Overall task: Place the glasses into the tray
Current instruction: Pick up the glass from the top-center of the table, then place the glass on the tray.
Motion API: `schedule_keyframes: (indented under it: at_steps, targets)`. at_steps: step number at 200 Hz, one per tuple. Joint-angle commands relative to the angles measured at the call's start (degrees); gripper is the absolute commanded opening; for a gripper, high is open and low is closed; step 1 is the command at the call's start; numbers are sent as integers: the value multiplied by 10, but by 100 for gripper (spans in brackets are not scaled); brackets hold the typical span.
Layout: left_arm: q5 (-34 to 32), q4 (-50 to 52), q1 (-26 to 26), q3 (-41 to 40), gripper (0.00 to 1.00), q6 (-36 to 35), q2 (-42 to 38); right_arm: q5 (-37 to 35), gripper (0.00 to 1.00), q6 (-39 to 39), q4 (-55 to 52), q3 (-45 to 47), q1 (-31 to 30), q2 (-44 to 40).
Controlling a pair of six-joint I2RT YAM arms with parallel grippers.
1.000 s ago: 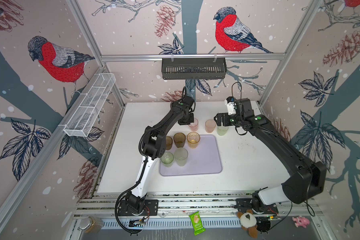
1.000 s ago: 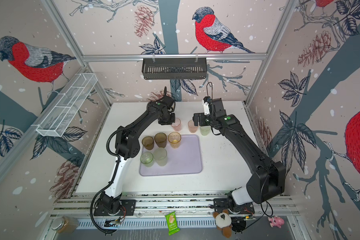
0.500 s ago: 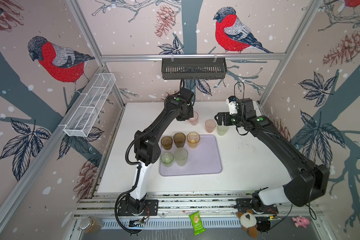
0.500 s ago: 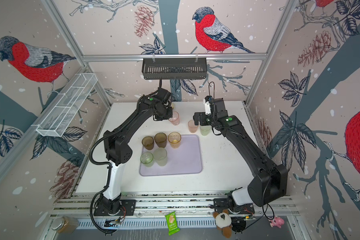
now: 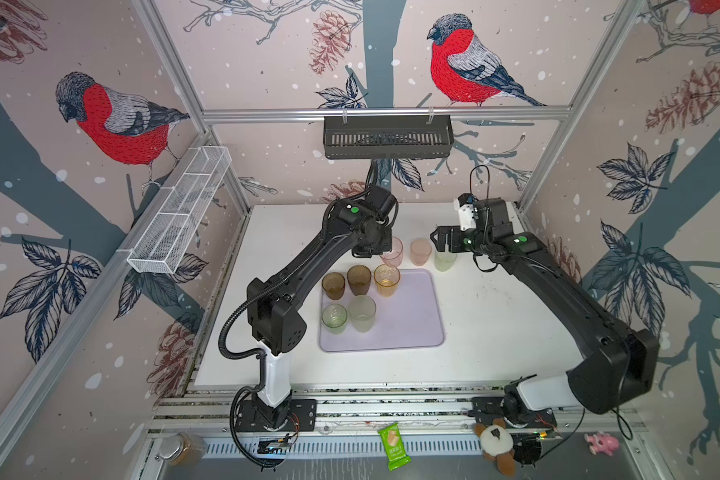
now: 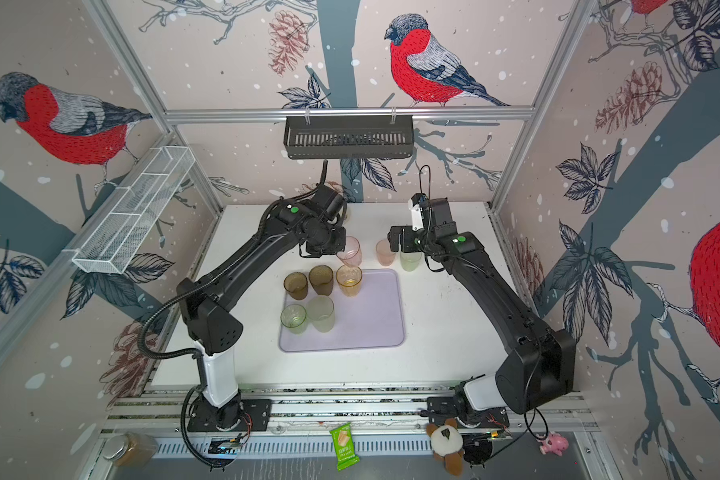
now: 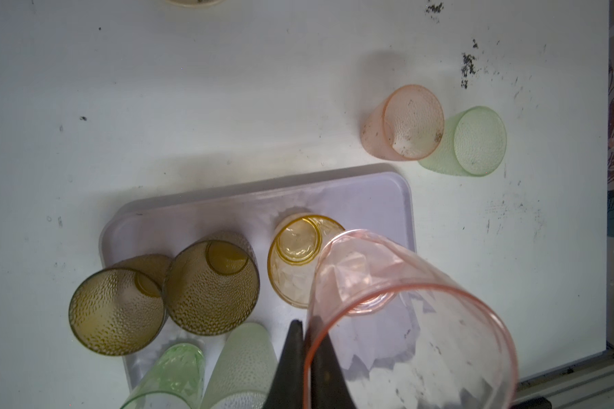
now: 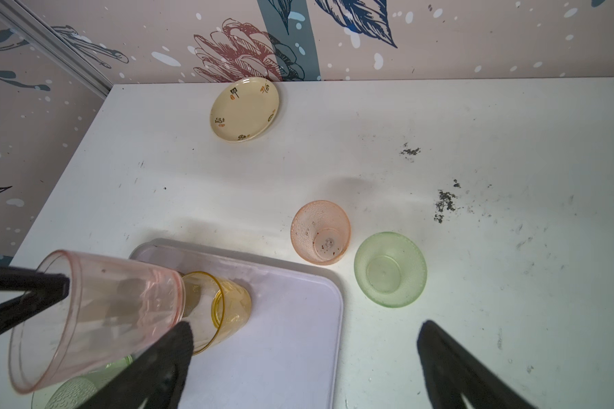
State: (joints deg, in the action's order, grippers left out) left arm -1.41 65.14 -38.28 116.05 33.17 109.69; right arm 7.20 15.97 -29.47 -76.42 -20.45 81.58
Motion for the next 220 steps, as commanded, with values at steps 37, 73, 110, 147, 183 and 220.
schedule_keyframes:
  at_steps: [37,73,110,147,183,220]
  targets:
    - [13,22,-47,-80,0,44,-52,3,99,12,19,10,9,-8]
    - [-1,10,-66,-143,0,43,-73,7,99,18,21,17,16,-12]
    - [-6,-2,-79,-169,0,41,-81,3,100,21,30,30,25,-28]
    - [-23,-18,-102,-186,0,51,-82,6,100,36,9,17,40,-16]
    - [-47,-23,-120,-205,0,68,-87,22,99,76,0,35,56,-23]
    - [-46,-39,-128,-231,0,72,-98,40,99,98,-9,51,82,-23]
